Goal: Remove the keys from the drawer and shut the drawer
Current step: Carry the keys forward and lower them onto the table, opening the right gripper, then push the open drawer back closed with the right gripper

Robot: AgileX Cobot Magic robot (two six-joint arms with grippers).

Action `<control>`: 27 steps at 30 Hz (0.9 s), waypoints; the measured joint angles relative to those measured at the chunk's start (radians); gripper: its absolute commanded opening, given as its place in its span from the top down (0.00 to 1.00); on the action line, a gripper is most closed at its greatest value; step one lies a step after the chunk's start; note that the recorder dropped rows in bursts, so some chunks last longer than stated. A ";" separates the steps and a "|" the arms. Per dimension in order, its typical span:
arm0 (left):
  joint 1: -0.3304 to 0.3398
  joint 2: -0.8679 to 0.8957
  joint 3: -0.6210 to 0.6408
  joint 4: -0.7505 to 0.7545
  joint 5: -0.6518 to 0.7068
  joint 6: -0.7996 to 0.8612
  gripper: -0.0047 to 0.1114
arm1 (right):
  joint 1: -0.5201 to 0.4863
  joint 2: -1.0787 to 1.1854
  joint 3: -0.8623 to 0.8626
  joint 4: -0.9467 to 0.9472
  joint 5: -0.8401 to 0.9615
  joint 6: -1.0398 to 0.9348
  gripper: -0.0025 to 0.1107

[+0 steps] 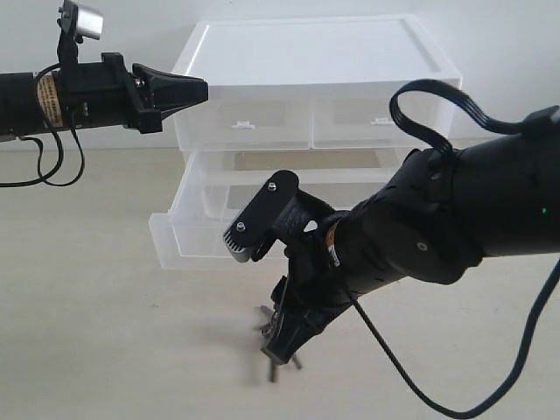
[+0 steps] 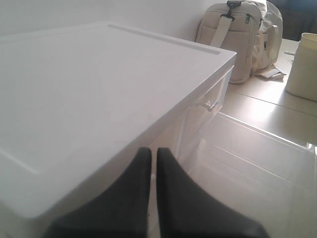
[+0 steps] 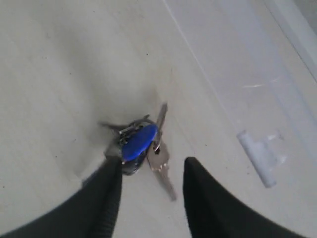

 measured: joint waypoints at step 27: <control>0.000 0.000 0.000 0.000 0.000 0.000 0.92 | -0.130 0.000 0.002 -0.110 -0.030 0.146 0.98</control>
